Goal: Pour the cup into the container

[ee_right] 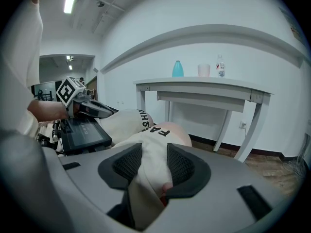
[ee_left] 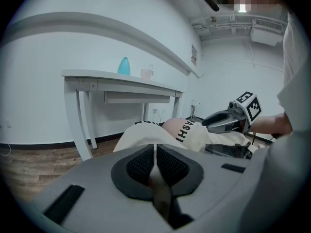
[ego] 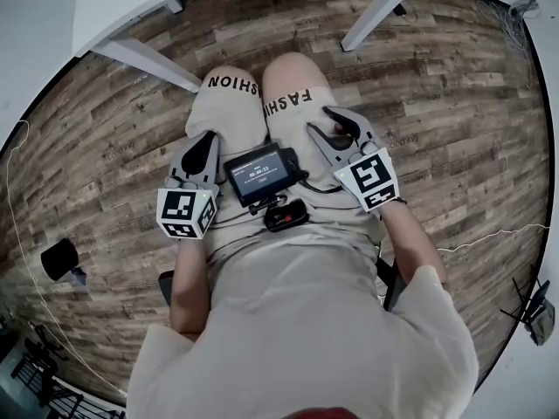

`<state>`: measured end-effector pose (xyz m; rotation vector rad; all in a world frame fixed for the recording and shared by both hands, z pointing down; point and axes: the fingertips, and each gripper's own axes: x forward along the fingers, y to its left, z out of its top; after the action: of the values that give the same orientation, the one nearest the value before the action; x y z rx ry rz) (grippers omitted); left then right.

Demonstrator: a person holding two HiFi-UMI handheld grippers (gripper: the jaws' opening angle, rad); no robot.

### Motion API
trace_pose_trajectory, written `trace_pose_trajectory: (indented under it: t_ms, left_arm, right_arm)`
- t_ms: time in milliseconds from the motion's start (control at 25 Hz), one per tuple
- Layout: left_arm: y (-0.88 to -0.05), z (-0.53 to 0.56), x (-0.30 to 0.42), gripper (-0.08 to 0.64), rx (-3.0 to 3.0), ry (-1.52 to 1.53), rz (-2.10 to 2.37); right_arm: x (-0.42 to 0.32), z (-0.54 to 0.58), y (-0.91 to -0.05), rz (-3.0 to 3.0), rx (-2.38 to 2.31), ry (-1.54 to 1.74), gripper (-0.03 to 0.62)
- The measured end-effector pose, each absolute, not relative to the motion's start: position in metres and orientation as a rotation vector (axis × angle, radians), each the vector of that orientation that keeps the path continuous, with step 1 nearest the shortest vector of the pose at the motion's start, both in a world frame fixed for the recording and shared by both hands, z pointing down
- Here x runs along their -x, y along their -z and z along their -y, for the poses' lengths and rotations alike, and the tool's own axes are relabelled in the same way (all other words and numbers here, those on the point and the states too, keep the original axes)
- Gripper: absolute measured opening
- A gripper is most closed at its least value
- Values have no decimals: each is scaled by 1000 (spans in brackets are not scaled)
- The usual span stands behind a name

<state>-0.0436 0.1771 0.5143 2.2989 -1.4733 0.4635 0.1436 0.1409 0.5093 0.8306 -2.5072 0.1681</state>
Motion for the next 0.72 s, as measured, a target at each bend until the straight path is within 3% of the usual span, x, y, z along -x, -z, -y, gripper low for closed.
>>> trace_pose_trajectory:
  t_ms: [720]
  left_arm:
    - [-518, -177, 46, 14, -2289, -459, 1478]
  right_arm:
    - [-146, -138, -515, 2507, -830, -179, 167]
